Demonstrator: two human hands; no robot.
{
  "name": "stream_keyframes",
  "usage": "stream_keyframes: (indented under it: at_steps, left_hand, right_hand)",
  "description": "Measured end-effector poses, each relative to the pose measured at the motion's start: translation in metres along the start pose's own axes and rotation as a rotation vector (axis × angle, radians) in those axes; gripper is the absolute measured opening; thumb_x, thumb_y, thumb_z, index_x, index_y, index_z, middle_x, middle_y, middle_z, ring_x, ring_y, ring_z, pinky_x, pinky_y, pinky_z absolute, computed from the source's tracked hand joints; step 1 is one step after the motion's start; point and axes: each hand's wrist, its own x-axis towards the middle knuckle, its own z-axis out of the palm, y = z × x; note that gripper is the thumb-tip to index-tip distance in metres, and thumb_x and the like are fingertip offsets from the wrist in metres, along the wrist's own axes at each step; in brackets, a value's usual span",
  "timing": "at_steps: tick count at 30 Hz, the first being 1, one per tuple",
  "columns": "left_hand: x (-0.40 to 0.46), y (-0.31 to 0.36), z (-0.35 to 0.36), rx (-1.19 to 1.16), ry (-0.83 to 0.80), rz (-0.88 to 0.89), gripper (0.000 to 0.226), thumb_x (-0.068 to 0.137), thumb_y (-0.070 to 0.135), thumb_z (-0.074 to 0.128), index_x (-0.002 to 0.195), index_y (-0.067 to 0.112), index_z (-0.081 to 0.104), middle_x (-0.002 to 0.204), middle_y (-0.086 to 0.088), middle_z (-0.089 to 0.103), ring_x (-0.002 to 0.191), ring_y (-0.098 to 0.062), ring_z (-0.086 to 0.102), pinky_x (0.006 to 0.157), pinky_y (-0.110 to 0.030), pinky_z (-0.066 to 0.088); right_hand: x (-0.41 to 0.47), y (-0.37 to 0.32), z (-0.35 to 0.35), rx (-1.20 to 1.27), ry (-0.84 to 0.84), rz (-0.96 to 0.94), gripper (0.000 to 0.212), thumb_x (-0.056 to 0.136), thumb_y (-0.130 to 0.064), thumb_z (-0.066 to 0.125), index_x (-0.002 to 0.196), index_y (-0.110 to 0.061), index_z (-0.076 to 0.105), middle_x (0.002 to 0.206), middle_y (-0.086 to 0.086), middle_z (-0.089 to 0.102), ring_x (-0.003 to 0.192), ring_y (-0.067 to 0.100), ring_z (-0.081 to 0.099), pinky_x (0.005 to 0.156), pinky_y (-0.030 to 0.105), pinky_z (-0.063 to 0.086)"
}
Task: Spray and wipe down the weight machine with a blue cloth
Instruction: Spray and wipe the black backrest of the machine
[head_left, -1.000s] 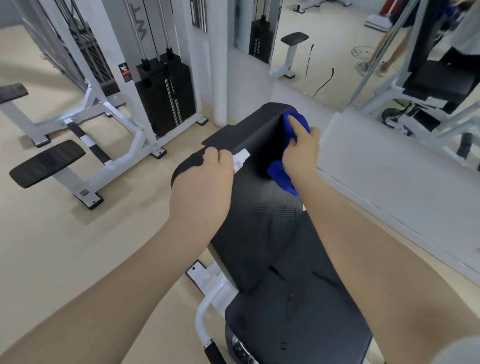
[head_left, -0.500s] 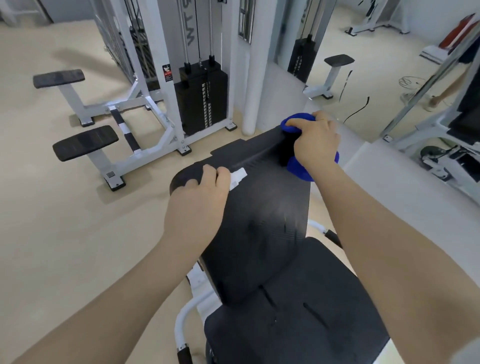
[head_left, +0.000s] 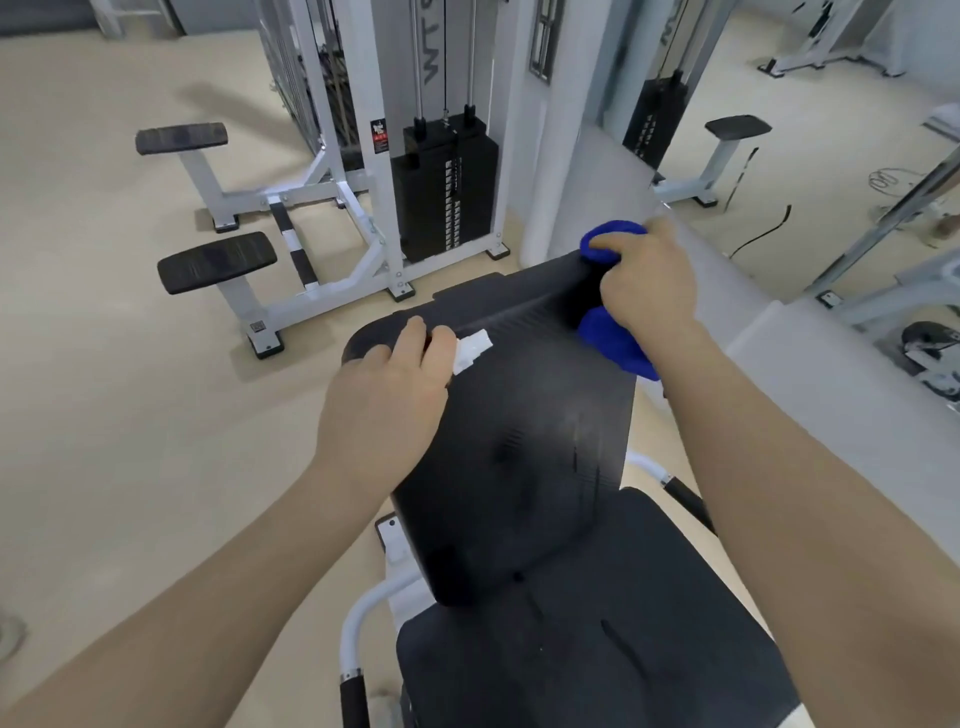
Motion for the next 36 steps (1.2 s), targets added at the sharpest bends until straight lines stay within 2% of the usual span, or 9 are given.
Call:
stream_keyframes:
  at_steps: [5, 8, 14, 20, 24, 27, 30, 33, 36]
  left_hand:
    - [-0.001, -0.005, -0.011, -0.214, -0.031, -0.048, 0.024, 0.075, 0.012, 0.06, 0.098, 0.007, 0.059, 0.094, -0.011, 0.066, 0.056, -0.03, 0.056, 0.04, -0.025, 0.031]
    - [-0.003, -0.018, -0.014, -0.493, -0.061, -0.369, 0.021, 0.084, 0.02, 0.054, 0.103, 0.011, 0.053, 0.092, -0.003, 0.051, 0.073, -0.026, 0.051, 0.054, -0.032, 0.035]
    - [-0.036, -0.048, -0.003, -0.739, -0.037, -0.493, 0.011, 0.087, 0.018, 0.055, 0.083, 0.022, 0.045, 0.076, 0.002, 0.048, 0.066, -0.016, 0.042, 0.052, -0.021, 0.027]
    - [-0.058, -0.059, 0.008, -1.299, -0.061, -0.696, 0.023, 0.086, 0.009, 0.058, 0.095, 0.03, 0.061, 0.076, 0.002, 0.065, 0.056, -0.013, 0.058, 0.048, -0.026, 0.046]
    - [-0.062, -0.069, 0.009, -1.396, -0.131, -0.636, 0.034, 0.086, 0.005, 0.057, 0.089, 0.038, 0.054, 0.094, 0.014, 0.068, 0.052, -0.009, 0.056, 0.058, -0.03, 0.049]
    - [-0.065, -0.072, 0.009, -1.414, -0.178, -0.596, 0.034, 0.087, 0.006, 0.056, 0.088, 0.041, 0.052, 0.103, 0.026, 0.065, 0.056, -0.011, 0.054, 0.055, -0.039, 0.05]
    - [-0.067, -0.071, 0.011, -1.493, -0.156, -0.606, 0.031, 0.087, 0.002, 0.053, 0.087, 0.033, 0.049, 0.11, 0.023, 0.064, 0.057, -0.017, 0.052, 0.055, -0.027, 0.047]
    - [-0.068, -0.071, 0.015, -1.594, -0.144, -0.643, 0.031, 0.086, -0.007, 0.049, 0.084, 0.024, 0.048, 0.11, 0.013, 0.066, 0.048, -0.018, 0.05, 0.052, -0.023, 0.046]
    - [-0.069, -0.071, 0.019, -1.664, -0.114, -0.697, 0.036, 0.08, -0.016, 0.046, 0.083, 0.019, 0.051, 0.084, 0.007, 0.068, 0.044, -0.017, 0.048, 0.048, -0.024, 0.044]
  right_hand:
    - [-0.064, -0.073, 0.02, -0.074, 0.044, -0.439, 0.044, 0.084, -0.009, 0.048, 0.123, -0.025, 0.059, 0.125, 0.011, 0.044, 0.105, 0.033, 0.046, 0.084, 0.038, 0.038]
    - [-0.066, -0.068, 0.019, -0.156, 0.046, -0.608, 0.047, 0.079, -0.005, 0.051, 0.123, -0.02, 0.06, 0.12, 0.019, 0.049, 0.095, 0.037, 0.05, 0.074, 0.04, 0.037]
    - [-0.05, -0.053, 0.02, -0.2, 0.149, -0.212, 0.045, 0.08, -0.001, 0.043, 0.118, -0.017, 0.062, 0.125, 0.019, 0.044, 0.097, 0.037, 0.047, 0.08, 0.042, 0.038]
    - [-0.116, -0.11, 0.042, -0.024, 0.095, -0.527, 0.047, 0.068, 0.005, 0.06, 0.11, -0.015, 0.067, 0.112, 0.022, 0.056, 0.075, 0.037, 0.053, 0.065, 0.04, 0.048]
    - [-0.131, -0.125, 0.038, -0.233, 0.03, -0.805, 0.051, 0.063, -0.003, 0.068, 0.111, -0.018, 0.066, 0.114, 0.021, 0.057, 0.075, 0.036, 0.055, 0.063, 0.039, 0.046]
    - [-0.105, -0.114, 0.026, -0.291, 0.011, -0.499, 0.05, 0.081, -0.005, 0.053, 0.128, -0.025, 0.054, 0.128, 0.016, 0.045, 0.097, 0.035, 0.049, 0.079, 0.042, 0.039]
    - [-0.106, -0.112, 0.031, -0.231, 0.079, -0.366, 0.054, 0.08, 0.001, 0.052, 0.127, -0.023, 0.056, 0.129, 0.018, 0.045, 0.095, 0.036, 0.048, 0.079, 0.042, 0.04]
    - [-0.131, -0.122, 0.051, -0.184, 0.16, -0.579, 0.052, 0.07, 0.005, 0.052, 0.117, -0.016, 0.063, 0.117, 0.021, 0.054, 0.079, 0.036, 0.053, 0.068, 0.041, 0.045]
    - [-0.163, -0.12, 0.079, -0.312, 0.165, -0.857, 0.046, 0.072, -0.002, 0.037, 0.101, -0.02, 0.068, 0.114, 0.011, 0.052, 0.069, 0.026, 0.049, 0.061, 0.034, 0.037]
